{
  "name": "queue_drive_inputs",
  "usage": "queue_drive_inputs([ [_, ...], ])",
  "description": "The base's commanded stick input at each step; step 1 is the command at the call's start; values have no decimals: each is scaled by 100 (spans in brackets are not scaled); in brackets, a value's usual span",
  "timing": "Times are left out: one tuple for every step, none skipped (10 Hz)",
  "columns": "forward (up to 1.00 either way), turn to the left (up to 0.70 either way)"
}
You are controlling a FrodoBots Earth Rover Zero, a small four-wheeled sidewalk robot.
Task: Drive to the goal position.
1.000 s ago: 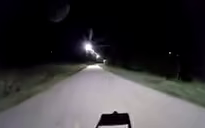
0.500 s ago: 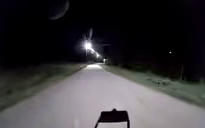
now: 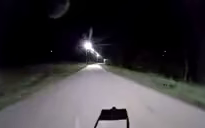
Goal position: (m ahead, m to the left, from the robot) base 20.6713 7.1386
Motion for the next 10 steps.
queue_drive_inputs([
  [70, 14],
  [70, 14],
  [70, 14],
  [70, 14],
  [70, 14],
  [70, 14],
  [70, 13],
  [70, 13],
  [70, 13],
  [70, 13],
])
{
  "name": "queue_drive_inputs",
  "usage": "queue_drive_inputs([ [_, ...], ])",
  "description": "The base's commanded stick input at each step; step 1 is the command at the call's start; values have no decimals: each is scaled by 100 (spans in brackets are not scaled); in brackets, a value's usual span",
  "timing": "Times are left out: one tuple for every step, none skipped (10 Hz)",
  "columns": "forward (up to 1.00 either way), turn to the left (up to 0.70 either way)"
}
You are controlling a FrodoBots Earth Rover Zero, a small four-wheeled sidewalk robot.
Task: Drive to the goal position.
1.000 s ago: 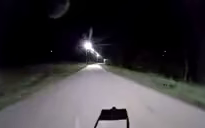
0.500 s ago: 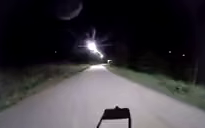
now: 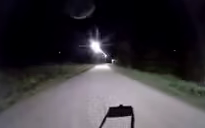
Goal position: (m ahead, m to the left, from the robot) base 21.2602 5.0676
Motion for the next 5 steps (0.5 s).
queue_drive_inputs([
  [70, 13],
  [70, 13],
  [70, 13],
  [70, 13],
  [70, 13],
])
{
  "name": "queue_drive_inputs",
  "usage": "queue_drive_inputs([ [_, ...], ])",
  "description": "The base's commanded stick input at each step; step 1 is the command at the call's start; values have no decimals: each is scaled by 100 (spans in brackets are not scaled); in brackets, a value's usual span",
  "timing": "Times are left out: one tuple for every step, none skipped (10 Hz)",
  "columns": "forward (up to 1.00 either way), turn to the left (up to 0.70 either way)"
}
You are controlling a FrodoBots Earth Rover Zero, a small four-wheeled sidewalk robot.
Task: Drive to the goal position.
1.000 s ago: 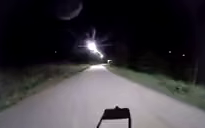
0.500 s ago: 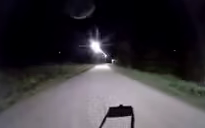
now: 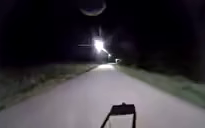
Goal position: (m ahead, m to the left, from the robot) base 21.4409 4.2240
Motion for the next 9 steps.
queue_drive_inputs([
  [70, 13],
  [70, 6],
  [70, 0],
  [70, 0],
  [70, 0],
  [70, 0],
  [70, 0],
  [70, 0],
  [70, 0],
])
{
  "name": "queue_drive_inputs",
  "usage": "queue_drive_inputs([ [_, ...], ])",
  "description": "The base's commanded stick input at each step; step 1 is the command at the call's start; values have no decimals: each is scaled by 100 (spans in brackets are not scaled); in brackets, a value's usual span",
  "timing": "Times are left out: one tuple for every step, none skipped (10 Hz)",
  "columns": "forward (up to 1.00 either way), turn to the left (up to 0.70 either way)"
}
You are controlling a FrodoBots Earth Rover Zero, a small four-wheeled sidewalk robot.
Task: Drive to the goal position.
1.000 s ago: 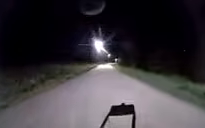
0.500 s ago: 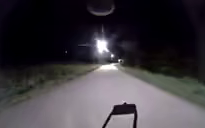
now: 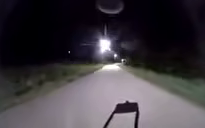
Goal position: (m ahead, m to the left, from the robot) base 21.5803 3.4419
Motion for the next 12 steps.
queue_drive_inputs([
  [70, 0],
  [70, 0],
  [70, 0],
  [70, 0],
  [70, 0],
  [70, 0],
  [70, 0],
  [70, 0],
  [70, 0],
  [70, 0],
  [70, 0],
  [70, 0],
])
